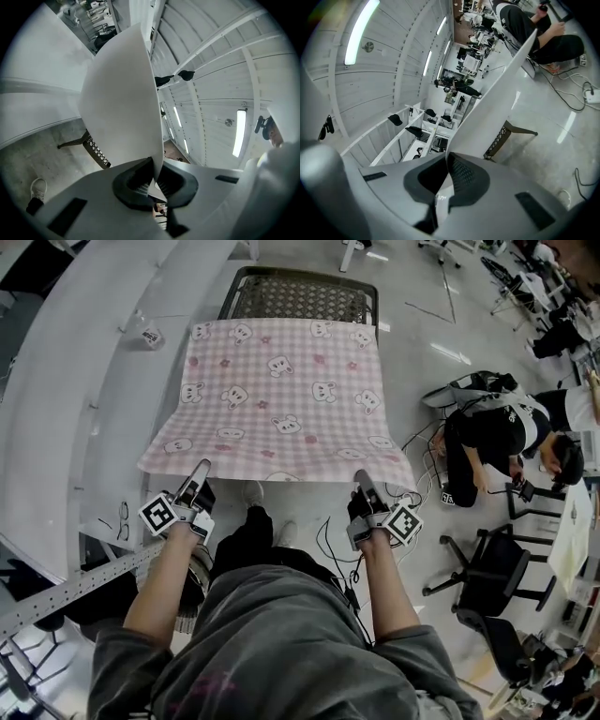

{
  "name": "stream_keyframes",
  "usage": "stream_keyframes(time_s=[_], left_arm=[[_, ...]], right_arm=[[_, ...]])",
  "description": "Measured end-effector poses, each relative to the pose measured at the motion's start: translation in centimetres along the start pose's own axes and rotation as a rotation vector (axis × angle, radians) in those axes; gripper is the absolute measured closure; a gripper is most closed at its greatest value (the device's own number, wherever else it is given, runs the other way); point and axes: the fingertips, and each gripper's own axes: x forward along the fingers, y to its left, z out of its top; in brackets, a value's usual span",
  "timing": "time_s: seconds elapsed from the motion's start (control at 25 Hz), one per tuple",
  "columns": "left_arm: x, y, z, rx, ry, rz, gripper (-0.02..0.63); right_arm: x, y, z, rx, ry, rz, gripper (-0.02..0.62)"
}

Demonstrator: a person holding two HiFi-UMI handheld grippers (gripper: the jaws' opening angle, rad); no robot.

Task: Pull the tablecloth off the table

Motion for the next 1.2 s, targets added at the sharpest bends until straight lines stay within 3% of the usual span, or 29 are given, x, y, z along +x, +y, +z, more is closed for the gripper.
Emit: stream_keyframes(time_s=[0.56, 0.92, 1.2], left_arm=[[-4.3, -5.5, 0.3, 0.048, -0.003, -0.088, 0.606], [-7.5, -7.9, 1.8, 0.067, 0.03, -0.178, 0.606], [-10.9, -9.8, 4.5, 0.069, 0.043, -0.251, 0.606]], right_arm=[[-4.0, 5.1, -1.5, -0.035, -0.028, 0.071, 0.591], [-6.3, 8.5, -4.5, -0.044, -0.095, 0.088, 0.591], [-7.7, 13.5, -7.6, -0.097, -0.144, 0.123, 0.591]])
